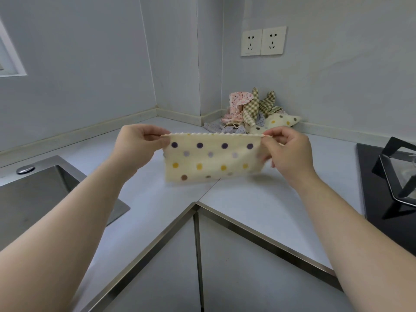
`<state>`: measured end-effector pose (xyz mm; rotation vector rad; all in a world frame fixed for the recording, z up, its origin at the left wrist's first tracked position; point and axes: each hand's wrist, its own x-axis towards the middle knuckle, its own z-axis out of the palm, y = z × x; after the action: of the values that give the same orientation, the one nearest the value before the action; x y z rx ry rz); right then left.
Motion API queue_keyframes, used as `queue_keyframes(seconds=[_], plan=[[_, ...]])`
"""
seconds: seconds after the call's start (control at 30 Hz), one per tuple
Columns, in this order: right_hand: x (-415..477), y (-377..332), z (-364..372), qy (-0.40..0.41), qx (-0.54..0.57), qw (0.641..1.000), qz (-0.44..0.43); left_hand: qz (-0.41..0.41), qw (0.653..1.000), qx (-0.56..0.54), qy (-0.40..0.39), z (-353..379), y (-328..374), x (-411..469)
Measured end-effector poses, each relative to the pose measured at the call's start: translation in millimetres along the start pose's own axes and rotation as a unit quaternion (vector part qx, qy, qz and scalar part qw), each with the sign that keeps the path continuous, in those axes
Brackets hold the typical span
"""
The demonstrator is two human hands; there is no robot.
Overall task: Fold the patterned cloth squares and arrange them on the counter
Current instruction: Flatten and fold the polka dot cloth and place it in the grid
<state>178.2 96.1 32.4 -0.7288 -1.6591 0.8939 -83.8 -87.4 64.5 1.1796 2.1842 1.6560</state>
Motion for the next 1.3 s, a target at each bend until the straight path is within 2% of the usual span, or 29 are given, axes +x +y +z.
queue_keyframes(seconds=[0.07, 0.17, 0.23, 0.3, 0.4, 0.6, 0.73, 0.9, 1.07, 1.17, 1.3], plan=[[0, 4, 2, -0.011, 0.021, 0.999, -0.021, 0.047, 0.998, -0.009, 0.049, 4, -4, 4], [0, 18, 1, -0.022, -0.038, 0.998, -0.038, 0.054, 0.998, -0.025, 0.032, 12, -16, 4], [-2, 28, -2, -0.063, -0.114, 0.991, -0.019, 0.058, 0.996, 0.066, -0.021, 15, -28, 0], [-5, 35, -4, -0.138, -0.203, 0.969, 0.003, 0.081, 0.975, 0.188, -0.088, 18, -40, -5], [-5, 36, -5, -0.214, -0.29, 0.933, 0.008, 0.082, 0.949, 0.269, -0.145, 19, -44, -8], [-5, 30, -3, -0.22, -0.373, 0.901, 0.001, 0.117, 0.91, 0.342, -0.204, 21, -35, -11], [-4, 30, -4, -0.22, -0.399, 0.89, -0.007, 0.131, 0.887, 0.386, -0.215, 23, -32, -13], [-4, 32, -4, -0.225, -0.429, 0.875, -0.019, 0.145, 0.87, 0.412, -0.229, 26, -29, -14], [-4, 32, -4, -0.266, -0.447, 0.854, -0.025, 0.133, 0.857, 0.424, -0.26, 26, -27, -13], [-4, 30, -5, -0.271, -0.446, 0.852, -0.03, 0.187, 0.846, 0.437, -0.242, 31, -29, -15], [-6, 27, -7, -0.278, -0.432, 0.856, -0.052, 0.245, 0.867, 0.376, -0.217, 42, -33, -21]])
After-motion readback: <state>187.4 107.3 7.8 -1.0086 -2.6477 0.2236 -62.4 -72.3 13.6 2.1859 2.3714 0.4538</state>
